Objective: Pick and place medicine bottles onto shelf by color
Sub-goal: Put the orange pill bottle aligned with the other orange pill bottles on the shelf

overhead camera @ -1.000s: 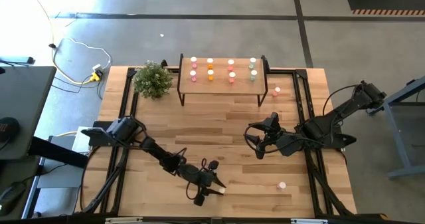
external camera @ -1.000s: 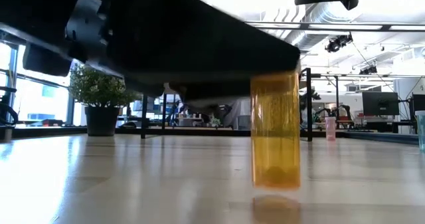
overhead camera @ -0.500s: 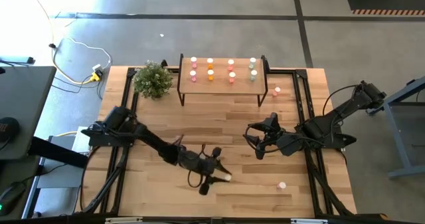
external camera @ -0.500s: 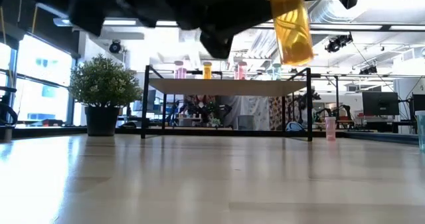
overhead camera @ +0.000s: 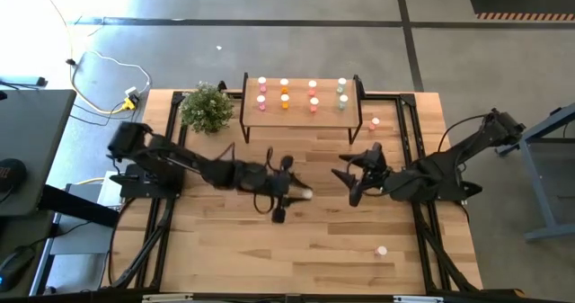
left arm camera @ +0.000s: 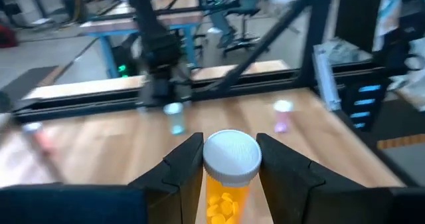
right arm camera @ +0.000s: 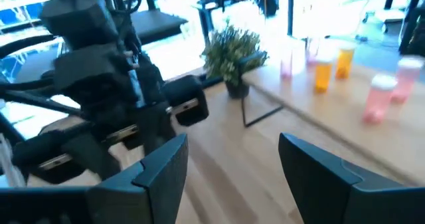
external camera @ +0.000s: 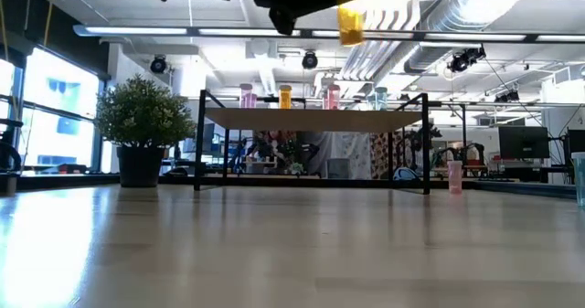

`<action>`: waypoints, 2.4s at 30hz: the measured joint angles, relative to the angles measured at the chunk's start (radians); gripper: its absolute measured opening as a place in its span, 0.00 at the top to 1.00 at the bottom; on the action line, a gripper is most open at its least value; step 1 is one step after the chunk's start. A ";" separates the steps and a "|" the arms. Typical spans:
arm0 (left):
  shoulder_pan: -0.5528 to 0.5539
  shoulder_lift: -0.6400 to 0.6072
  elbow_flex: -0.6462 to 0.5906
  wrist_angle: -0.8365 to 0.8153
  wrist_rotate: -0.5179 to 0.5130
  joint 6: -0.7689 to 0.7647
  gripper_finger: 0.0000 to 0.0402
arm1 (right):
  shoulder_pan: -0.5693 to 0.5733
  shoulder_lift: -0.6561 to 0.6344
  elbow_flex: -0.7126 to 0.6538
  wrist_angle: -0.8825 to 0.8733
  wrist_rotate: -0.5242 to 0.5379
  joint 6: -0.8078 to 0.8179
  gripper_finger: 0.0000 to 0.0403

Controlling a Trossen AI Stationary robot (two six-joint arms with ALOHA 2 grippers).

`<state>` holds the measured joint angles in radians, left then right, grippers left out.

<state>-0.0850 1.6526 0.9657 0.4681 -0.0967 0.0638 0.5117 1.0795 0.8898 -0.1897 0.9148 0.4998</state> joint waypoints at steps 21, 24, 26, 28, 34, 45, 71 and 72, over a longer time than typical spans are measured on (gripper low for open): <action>0.416 -0.218 0.000 -0.292 0.000 0.041 0.69 | -0.177 -0.133 0.000 -0.004 -0.001 -0.249 0.44; 0.469 -0.212 0.000 -0.292 0.004 0.011 0.69 | -0.210 -0.133 0.000 -0.004 -0.001 -0.274 0.44; 0.493 -0.204 0.000 -0.296 0.004 -0.005 0.69 | -0.232 -0.133 0.000 -0.002 -0.001 -0.299 0.44; 0.505 -0.200 0.000 -0.293 0.007 -0.010 0.69 | -0.257 -0.133 0.000 0.000 -0.001 -0.319 0.44; 0.497 -0.192 -0.081 -0.212 -0.001 -0.017 0.69 | -0.334 -0.133 0.000 0.000 -0.003 -0.372 0.44; 0.498 -0.197 -0.206 0.023 -0.038 0.000 0.69 | -0.451 -0.133 0.000 0.000 -0.028 -0.397 0.44; 0.556 -0.126 -0.205 0.100 -0.045 -0.012 0.69 | -0.505 -0.133 0.000 0.000 -0.124 -0.388 0.44; 0.556 -0.126 -0.205 0.100 -0.045 -0.012 0.69 | -0.505 -0.133 0.000 0.000 -0.125 -0.388 0.44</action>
<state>0.4713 1.5265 0.7605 0.5679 -0.1417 0.0521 0.0063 0.9463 0.8898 -0.1894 0.7902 0.1116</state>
